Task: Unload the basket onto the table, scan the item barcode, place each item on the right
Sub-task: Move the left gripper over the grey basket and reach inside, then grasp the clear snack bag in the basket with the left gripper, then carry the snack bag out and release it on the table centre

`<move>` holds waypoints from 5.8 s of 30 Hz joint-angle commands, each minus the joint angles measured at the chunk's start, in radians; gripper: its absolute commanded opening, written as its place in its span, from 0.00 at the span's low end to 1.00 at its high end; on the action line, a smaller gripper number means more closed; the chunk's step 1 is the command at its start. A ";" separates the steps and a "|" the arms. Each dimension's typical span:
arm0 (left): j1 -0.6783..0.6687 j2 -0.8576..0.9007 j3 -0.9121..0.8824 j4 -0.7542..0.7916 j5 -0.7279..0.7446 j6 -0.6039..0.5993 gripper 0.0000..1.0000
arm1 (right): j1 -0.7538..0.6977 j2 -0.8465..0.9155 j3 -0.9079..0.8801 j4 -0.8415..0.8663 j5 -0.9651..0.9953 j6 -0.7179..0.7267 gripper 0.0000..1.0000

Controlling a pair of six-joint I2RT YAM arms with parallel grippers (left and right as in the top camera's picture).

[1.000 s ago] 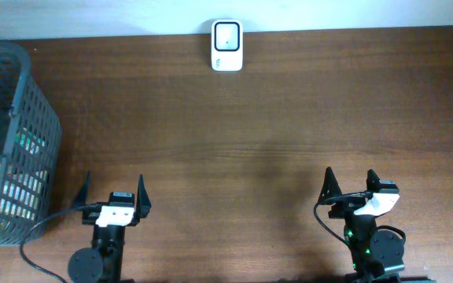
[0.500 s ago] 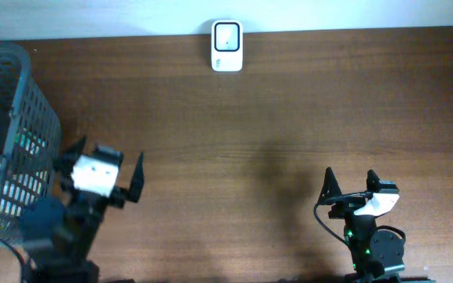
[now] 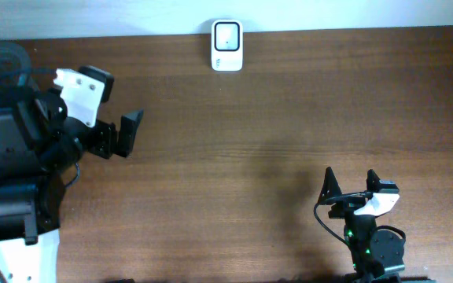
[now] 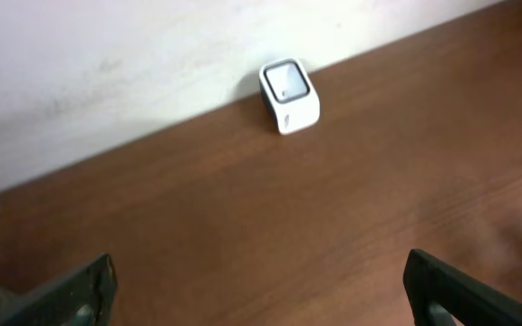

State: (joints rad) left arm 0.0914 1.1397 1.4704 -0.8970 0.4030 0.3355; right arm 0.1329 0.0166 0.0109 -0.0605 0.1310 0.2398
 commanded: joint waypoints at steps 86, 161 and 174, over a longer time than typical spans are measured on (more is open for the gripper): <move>0.833 0.715 -0.034 0.013 -0.426 -0.529 0.88 | 0.005 -0.004 -0.005 -0.008 0.005 0.008 0.99; 0.000 0.238 -0.268 0.226 0.199 -0.620 0.00 | 0.005 -0.004 -0.005 -0.008 0.005 0.008 0.99; -0.366 0.568 -0.357 0.589 -0.082 -0.958 0.00 | 0.005 -0.004 -0.005 -0.008 0.005 0.008 0.99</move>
State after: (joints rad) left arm -0.2321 1.6810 1.1152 -0.3218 0.4217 -0.5423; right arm 0.1329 0.0166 0.0109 -0.0605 0.1310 0.2401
